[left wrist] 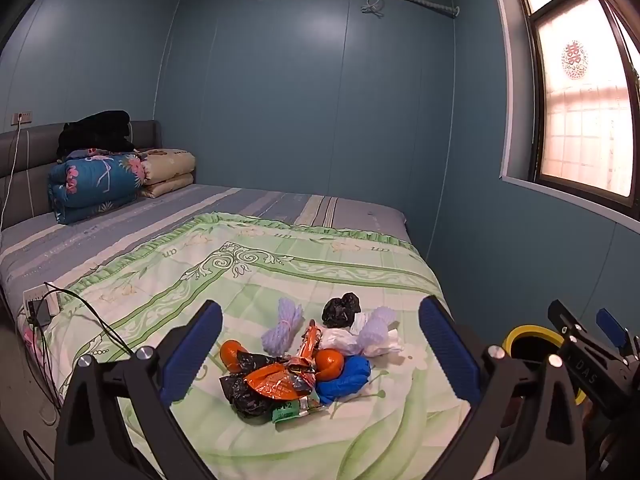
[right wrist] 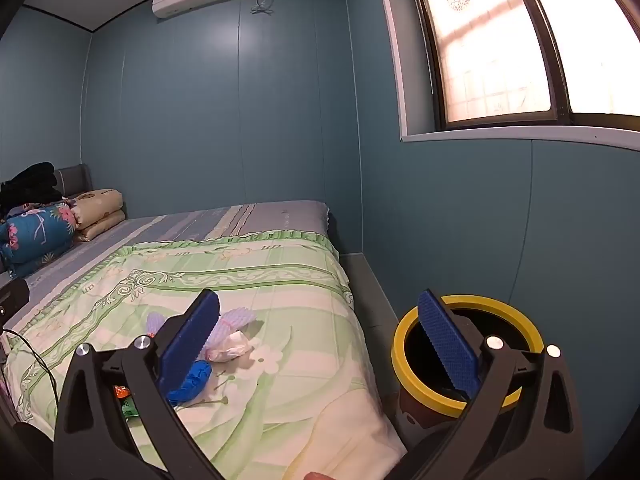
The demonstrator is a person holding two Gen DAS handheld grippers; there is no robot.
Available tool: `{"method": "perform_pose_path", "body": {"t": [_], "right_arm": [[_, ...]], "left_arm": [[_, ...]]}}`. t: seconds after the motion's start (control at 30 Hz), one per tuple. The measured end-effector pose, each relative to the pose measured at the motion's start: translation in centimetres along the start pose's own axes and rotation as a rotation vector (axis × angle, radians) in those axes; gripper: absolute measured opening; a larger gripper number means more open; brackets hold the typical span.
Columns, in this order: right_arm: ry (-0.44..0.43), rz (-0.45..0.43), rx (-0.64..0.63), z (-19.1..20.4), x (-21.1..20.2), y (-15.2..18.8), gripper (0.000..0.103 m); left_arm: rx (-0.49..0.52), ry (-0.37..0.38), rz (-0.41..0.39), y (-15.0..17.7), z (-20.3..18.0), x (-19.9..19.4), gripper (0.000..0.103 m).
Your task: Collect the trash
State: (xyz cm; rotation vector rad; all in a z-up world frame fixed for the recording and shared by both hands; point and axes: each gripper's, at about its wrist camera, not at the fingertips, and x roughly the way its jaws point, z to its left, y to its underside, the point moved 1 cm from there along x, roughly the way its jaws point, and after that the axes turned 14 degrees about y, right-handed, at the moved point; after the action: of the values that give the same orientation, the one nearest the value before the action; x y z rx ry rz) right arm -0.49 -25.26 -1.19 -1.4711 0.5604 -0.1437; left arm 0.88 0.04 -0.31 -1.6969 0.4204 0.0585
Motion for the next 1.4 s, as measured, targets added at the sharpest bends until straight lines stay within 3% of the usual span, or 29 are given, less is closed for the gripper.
{"method": "perform_pose_path", "body": {"t": [1.4], "right_arm": [[-0.009, 0.006, 0.011, 0.20, 0.45, 0.49, 0.095]], "left_arm": [[-0.010, -0.008, -0.002, -0.13, 0.26, 0.17, 0.095]]}}
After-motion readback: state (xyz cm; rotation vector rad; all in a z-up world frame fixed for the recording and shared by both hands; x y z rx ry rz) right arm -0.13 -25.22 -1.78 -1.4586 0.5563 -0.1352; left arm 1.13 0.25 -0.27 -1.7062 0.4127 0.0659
